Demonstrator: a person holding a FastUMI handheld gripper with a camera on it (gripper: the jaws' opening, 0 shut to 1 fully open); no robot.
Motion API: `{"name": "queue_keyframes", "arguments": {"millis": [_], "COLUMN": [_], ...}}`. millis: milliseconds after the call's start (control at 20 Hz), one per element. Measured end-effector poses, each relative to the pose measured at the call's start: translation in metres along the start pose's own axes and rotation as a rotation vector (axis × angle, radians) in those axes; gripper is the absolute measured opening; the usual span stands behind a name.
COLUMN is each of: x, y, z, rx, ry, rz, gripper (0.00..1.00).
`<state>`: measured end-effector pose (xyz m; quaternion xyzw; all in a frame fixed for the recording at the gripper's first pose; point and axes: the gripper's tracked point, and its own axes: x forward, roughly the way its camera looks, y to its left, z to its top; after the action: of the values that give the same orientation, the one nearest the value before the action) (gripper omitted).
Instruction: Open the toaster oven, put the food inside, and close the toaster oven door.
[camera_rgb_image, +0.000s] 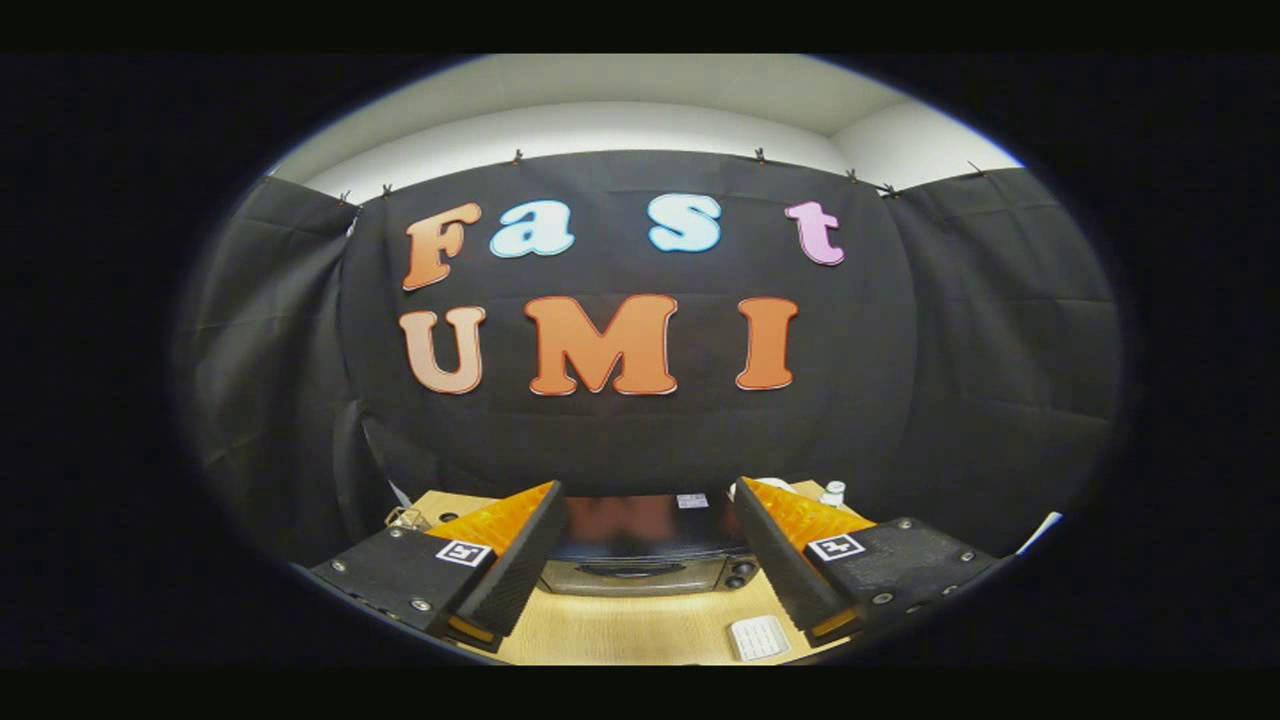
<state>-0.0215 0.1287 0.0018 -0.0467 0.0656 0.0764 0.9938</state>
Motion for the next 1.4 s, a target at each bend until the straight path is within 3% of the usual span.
{"name": "queue_keyframes", "arguments": {"millis": [1400], "x": [0.013], "y": [0.002], "z": [-0.004], "rx": [0.002], "ry": [-0.017], "rz": [0.039], "gripper": [0.99]}}
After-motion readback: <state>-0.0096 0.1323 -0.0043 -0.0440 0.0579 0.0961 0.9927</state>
